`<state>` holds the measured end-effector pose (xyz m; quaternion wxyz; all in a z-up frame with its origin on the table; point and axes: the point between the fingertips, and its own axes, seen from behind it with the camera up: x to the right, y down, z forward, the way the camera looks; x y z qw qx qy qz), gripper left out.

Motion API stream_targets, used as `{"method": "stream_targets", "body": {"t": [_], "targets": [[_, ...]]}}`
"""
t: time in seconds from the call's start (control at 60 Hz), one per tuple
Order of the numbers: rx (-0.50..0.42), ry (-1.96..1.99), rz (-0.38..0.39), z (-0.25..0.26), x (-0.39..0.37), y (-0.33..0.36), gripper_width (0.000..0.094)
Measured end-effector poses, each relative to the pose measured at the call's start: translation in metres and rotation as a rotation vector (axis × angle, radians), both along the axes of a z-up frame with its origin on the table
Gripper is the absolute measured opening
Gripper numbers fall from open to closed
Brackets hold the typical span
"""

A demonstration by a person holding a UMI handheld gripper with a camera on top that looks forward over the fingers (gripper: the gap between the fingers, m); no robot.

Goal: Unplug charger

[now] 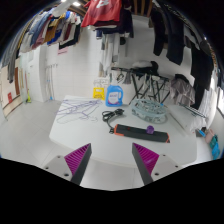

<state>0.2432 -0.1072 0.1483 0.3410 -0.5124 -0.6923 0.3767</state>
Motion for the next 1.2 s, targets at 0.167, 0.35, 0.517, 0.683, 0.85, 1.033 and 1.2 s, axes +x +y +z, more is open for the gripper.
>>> {"method": "stream_targets", "body": {"t": [0.167, 0.35, 0.517, 0.683, 0.85, 1.033, 1.2], "targets": [[0.014, -0.013, -0.169, -0.009, -0.024, 0.081, 0.0854], [0.021, 0.001, -0.246, -0.023, -0.059, 0.155, 0.0857], [-0.01, 0.016, -0.24, -0.038, -0.099, 0.168, 0.0853], [-0.034, 0.018, -0.227, -0.069, -0.157, 0.17, 0.0853], [-0.059, 0.031, -0.233, -0.093, -0.219, 0.175, 0.086], [-0.087, 0.017, -0.24, -0.116, -0.276, 0.177, 0.0861], [-0.107, 0.028, -0.217, -0.122, -0.296, 0.168, 0.0806]]}}
